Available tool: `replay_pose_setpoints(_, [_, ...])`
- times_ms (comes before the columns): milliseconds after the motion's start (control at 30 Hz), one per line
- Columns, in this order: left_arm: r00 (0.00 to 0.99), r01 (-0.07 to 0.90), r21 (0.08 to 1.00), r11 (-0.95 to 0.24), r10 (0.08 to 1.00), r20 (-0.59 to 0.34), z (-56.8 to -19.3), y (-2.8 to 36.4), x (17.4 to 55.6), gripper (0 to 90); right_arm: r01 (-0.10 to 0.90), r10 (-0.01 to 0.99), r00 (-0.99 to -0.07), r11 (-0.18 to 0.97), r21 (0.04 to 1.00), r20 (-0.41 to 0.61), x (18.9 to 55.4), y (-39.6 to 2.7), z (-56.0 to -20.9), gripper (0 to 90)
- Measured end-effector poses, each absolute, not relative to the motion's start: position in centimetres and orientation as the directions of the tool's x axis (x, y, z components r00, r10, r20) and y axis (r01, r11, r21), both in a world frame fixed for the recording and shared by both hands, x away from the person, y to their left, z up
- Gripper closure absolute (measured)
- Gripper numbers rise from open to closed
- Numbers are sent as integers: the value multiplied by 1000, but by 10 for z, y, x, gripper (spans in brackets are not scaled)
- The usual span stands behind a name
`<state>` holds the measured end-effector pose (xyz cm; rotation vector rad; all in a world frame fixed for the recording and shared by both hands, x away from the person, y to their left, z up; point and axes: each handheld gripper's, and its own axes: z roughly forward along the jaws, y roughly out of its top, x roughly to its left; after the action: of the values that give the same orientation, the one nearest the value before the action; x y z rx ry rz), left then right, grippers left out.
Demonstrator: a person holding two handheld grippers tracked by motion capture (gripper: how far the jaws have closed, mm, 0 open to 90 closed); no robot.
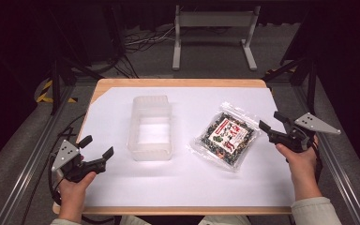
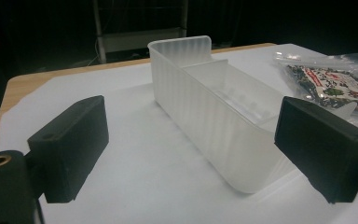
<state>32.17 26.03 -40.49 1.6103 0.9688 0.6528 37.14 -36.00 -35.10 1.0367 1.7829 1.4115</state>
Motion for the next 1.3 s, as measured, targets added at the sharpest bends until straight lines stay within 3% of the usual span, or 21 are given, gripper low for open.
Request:
replay_pose_setpoints(367, [511, 257, 964, -65, 856, -78, -407, 262, 322, 104, 164, 898, -440, 63, 984, 16, 389, -367, -345, 272])
replay_pose_setpoints(533, [507, 260, 963, -67, 859, -77, -408, 262, 322, 104, 180, 903, -430, 103, 978, -16, 394, -366, -347, 248])
replay_pose_setpoints(900, [491, 261, 964, -55, 867, -84, -409, 263, 321, 103, 249, 909, -416, 95, 964, 18, 423, -375, -357, 264])
replay_pose_setpoints(1000, [490, 260, 964, -54, 868, -83, -409, 263, 321, 103, 263, 914, -402, 56, 963, 57, 432, -383, -365, 306])
replay_pose_setpoints(1300, [491, 258, 964, -67, 868, -71, -410, 262, 320, 103, 367, 929, -363, 65, 928, 78, 445, -391, -396, 310])
